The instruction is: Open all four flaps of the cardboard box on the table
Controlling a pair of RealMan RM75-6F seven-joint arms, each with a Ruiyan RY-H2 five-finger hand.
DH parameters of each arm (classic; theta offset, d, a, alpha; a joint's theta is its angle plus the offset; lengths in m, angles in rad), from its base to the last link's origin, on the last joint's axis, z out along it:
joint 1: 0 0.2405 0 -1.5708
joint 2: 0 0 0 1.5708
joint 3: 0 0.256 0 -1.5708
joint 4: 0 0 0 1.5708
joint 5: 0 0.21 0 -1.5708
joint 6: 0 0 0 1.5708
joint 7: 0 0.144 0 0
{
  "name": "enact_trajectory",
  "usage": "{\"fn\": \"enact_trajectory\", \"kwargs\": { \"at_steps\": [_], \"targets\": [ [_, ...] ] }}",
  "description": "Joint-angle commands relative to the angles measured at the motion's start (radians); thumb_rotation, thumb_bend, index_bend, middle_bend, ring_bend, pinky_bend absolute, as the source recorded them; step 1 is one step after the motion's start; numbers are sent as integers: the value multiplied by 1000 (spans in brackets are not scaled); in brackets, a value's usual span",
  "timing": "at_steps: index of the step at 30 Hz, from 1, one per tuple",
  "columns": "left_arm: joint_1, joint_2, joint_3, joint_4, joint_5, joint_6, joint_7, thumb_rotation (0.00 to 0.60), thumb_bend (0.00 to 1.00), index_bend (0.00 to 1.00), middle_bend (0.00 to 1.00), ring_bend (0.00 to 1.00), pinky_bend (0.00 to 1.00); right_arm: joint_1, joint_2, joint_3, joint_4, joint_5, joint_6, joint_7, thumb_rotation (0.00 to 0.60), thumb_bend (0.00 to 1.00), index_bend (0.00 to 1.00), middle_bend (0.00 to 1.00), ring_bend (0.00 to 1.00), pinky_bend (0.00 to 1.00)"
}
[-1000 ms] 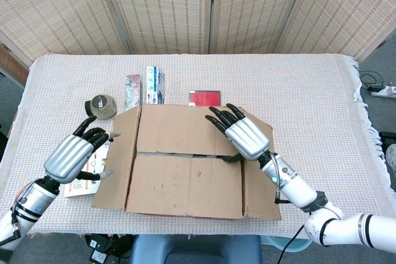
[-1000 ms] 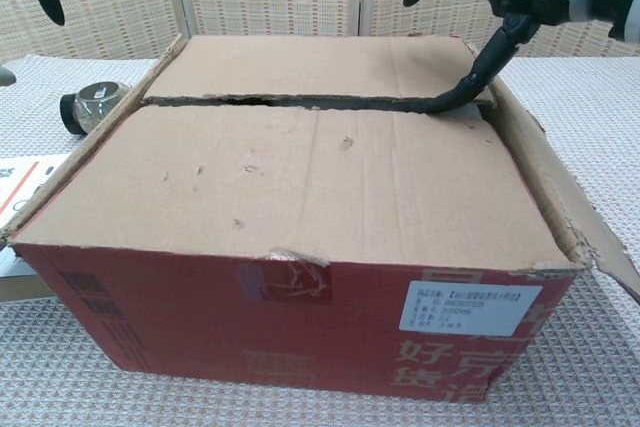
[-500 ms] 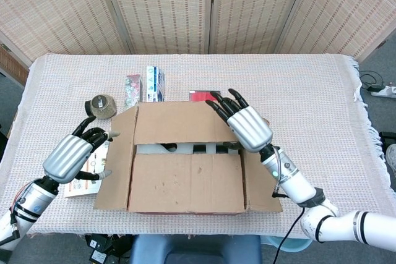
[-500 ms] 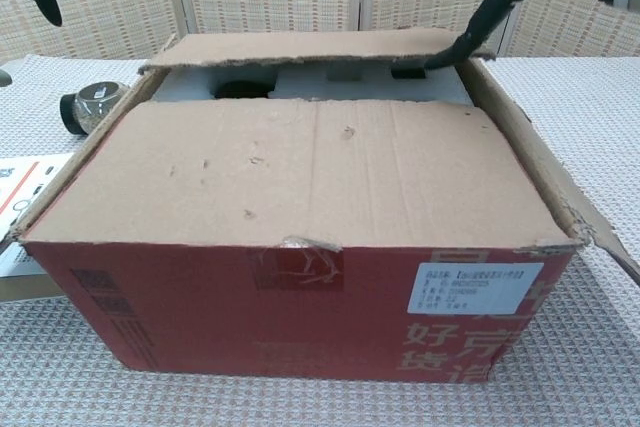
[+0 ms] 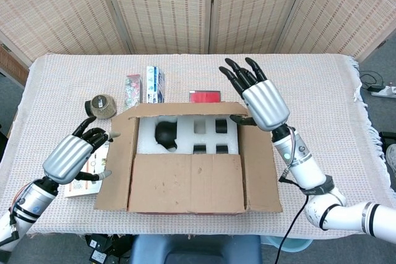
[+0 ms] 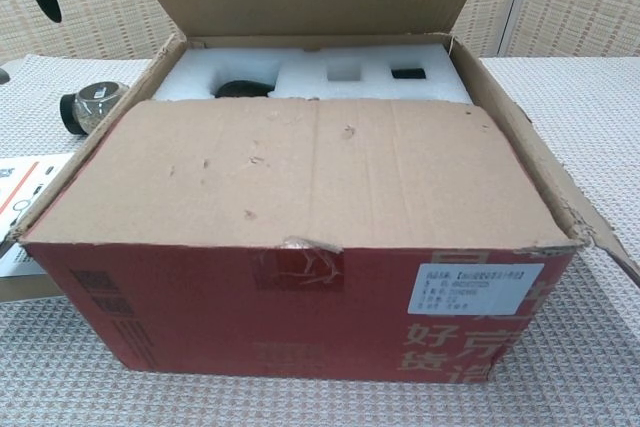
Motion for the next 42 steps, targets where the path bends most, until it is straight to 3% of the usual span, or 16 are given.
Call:
{"fn": "enact_trajectory", "kwargs": {
  "at_steps": [1,11,21,28,36,42],
  "targets": [
    [1,2,0,-2,3,1,0,514,230,214,357,256,0,26,-5,30,29,46,-16,2,600,150,0,58,187,29],
    [2,13,-1,-13,11,0,6,515,230,216,356,255,0,123,-38,98,152,188,-78,-21,600,150,0,58,188,29],
    [-25,20,-17,-18,58,-7,-40,513,230,236,357,256,0,213,-87,100,293,301,-124,-117,600,150,0,65,193,29],
    [-62,-2,-24,0,71,-44,-88,513,229,254,356,256,0,224,-75,102,320,329,-135,-107,600,150,0,65,199,29],
    [-134,-37,-47,22,40,-130,-146,438,228,250,356,255,0,202,-29,98,302,334,-123,-83,600,150,0,65,200,29],
    [-185,-61,-69,35,8,-182,-161,315,227,223,348,243,0,149,14,72,248,291,-96,-30,600,151,0,65,199,29]
  ]
}}
